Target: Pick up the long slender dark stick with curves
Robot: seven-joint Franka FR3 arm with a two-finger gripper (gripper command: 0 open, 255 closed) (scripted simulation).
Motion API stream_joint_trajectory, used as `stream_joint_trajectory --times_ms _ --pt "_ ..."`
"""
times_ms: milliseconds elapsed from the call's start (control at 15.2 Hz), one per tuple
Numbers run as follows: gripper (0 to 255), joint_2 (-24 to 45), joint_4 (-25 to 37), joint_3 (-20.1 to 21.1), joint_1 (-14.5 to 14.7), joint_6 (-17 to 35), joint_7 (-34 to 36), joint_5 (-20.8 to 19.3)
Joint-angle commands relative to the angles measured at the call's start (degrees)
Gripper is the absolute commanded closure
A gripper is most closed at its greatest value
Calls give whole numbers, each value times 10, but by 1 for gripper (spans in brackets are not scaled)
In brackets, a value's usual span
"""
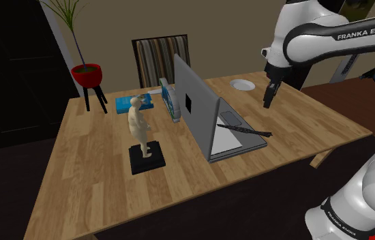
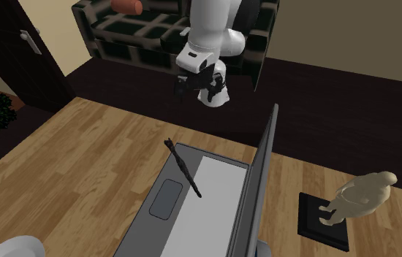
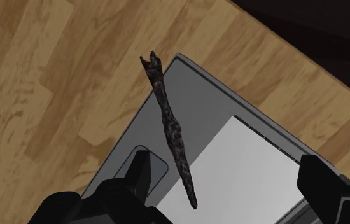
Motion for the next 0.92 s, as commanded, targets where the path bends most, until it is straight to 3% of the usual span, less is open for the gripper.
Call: stream_joint_trajectory --times_ms 0,858 --pt "0 42 0 -12 -2 34 -18 -7" --pt "0 328 63 -46 -9 197 -108 -18"
